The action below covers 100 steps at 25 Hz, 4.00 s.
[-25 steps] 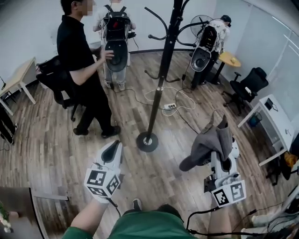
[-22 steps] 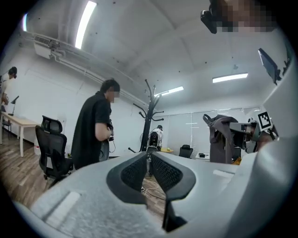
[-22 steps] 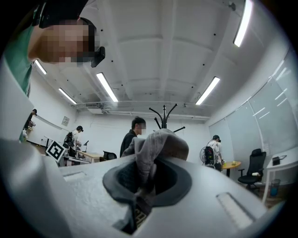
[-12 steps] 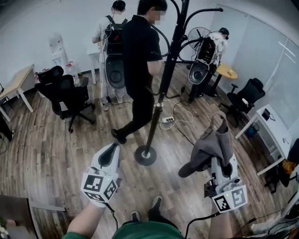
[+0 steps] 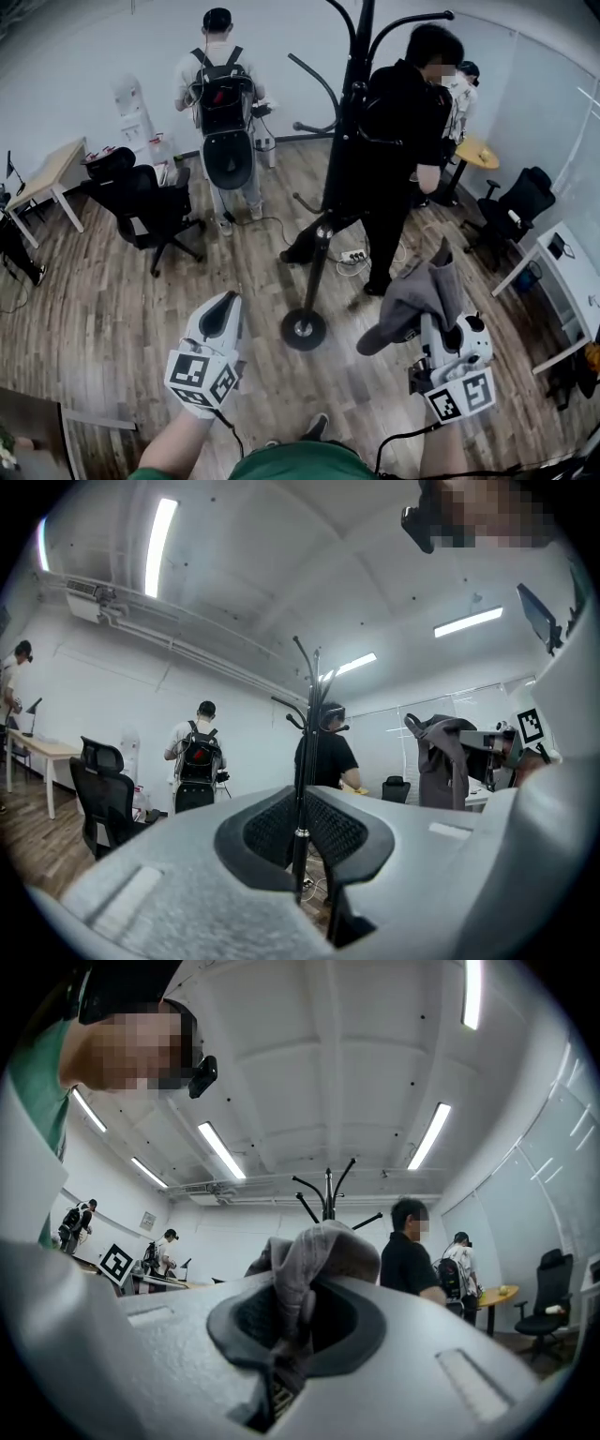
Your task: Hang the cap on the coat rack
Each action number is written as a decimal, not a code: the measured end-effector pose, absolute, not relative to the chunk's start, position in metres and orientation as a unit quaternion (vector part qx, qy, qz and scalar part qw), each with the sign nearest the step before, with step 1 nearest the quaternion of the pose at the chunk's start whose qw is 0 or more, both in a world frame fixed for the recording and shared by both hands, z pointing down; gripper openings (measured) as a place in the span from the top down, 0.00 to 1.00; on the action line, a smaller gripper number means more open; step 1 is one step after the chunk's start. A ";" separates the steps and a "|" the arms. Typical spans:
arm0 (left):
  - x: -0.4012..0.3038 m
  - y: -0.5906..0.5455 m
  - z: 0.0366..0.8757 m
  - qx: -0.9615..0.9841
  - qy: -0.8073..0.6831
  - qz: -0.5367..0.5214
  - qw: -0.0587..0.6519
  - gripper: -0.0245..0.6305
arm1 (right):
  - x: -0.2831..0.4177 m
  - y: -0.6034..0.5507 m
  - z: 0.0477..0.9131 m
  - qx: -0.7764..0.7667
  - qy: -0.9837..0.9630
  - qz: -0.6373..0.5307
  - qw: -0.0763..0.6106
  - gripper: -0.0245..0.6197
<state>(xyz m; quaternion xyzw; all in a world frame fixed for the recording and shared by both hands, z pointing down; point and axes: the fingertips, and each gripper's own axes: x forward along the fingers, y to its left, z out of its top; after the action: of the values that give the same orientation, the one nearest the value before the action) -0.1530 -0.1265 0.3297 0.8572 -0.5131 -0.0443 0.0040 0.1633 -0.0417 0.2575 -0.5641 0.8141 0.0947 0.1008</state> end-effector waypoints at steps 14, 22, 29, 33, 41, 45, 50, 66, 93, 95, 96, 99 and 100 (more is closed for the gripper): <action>-0.065 -0.206 0.344 0.847 -0.532 -0.011 0.007 0.90 | 0.246 -0.147 0.309 -0.508 0.854 0.030 0.109 0.92; -0.054 -0.226 0.380 0.842 -0.538 0.016 0.031 0.90 | 0.220 -0.177 0.358 -0.476 0.877 0.011 0.070 0.92; -0.053 -0.261 0.403 0.846 -0.529 0.036 0.049 0.90 | 0.175 -0.212 0.391 -0.441 0.896 -0.002 0.047 0.92; -0.069 -0.276 0.423 0.848 -0.523 0.052 0.064 0.90 | 0.148 -0.224 0.419 -0.440 0.898 -0.013 0.026 0.92; -0.125 -0.314 0.458 0.855 -0.505 0.071 0.089 0.90 | 0.077 -0.249 0.475 -0.432 0.901 -0.035 -0.011 0.92; -0.137 -0.333 0.463 0.862 -0.493 0.076 0.094 0.90 | 0.061 -0.265 0.504 -0.444 0.893 -0.060 -0.030 0.92; -0.144 -0.347 0.468 0.866 -0.483 0.082 0.097 0.90 | 0.059 -0.279 0.530 -0.467 0.881 -0.075 -0.035 0.92; -0.170 -0.349 0.477 0.864 -0.482 0.103 0.100 0.90 | 0.067 -0.325 0.580 -0.533 0.841 -0.055 -0.071 0.92; -0.180 -0.324 0.485 0.845 -0.511 0.100 0.124 0.90 | 0.063 -0.346 0.644 -0.506 0.838 -0.084 -0.183 0.68; -0.177 -0.321 0.486 0.845 -0.510 0.098 0.124 0.90 | 0.066 -0.341 0.642 -0.505 0.839 -0.082 -0.184 0.68; -0.174 -0.320 0.486 0.846 -0.510 0.096 0.124 0.90 | 0.068 -0.338 0.640 -0.506 0.839 -0.082 -0.182 0.68; -0.167 -0.316 0.484 0.848 -0.508 0.092 0.123 0.90 | 0.078 -0.328 0.630 -0.513 0.837 -0.085 -0.171 0.68; -0.164 -0.315 0.483 0.848 -0.507 0.091 0.122 0.90 | 0.082 -0.325 0.626 -0.516 0.836 -0.086 -0.167 0.68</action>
<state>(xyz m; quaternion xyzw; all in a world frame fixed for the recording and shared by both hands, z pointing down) -0.1643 -0.3151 0.4825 0.8485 -0.5067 0.0910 0.1225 0.0824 -0.3249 0.6261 -0.5161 0.8358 -0.0859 -0.1667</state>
